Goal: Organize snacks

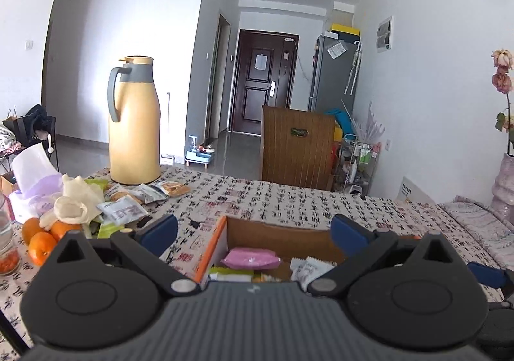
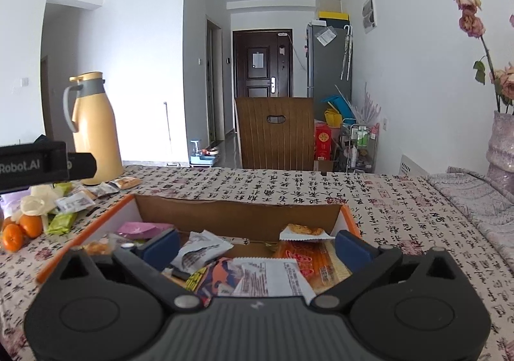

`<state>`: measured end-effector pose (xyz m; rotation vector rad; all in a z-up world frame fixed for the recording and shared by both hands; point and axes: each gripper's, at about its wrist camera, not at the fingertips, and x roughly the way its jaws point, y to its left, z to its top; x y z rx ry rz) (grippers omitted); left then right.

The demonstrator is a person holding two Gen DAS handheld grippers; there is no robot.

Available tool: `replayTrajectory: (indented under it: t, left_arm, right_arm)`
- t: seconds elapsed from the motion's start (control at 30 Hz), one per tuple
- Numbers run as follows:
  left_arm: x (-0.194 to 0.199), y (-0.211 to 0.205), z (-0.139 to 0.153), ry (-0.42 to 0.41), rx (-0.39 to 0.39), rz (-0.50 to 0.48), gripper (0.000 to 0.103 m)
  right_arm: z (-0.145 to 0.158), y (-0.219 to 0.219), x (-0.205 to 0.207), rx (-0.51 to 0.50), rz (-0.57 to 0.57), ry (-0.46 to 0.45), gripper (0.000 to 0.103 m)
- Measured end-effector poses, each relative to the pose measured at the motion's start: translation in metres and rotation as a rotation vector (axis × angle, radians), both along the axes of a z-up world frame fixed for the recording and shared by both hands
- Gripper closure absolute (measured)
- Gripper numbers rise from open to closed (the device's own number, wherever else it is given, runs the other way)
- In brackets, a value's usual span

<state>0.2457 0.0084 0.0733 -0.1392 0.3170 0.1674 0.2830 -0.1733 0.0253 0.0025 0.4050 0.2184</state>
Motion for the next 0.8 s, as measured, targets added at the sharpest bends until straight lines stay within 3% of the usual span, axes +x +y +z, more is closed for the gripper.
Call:
replayTrajectory:
  t: [0.47, 0.8]
  left_arm:
    - [-0.102, -0.001, -0.010, 0.035, 0.018, -0.062, 0.000]
    - [-0.163, 0.000, -0.040, 0.113, 0.008, -0.116, 0.000]
  right_arm:
    - [-0.011, -0.024, -0.108, 0.013, 0.003, 0.034, 0.000]
    - [-0.030, -0.037, -0.167, 0.023, -0.003, 0.087, 0.000]
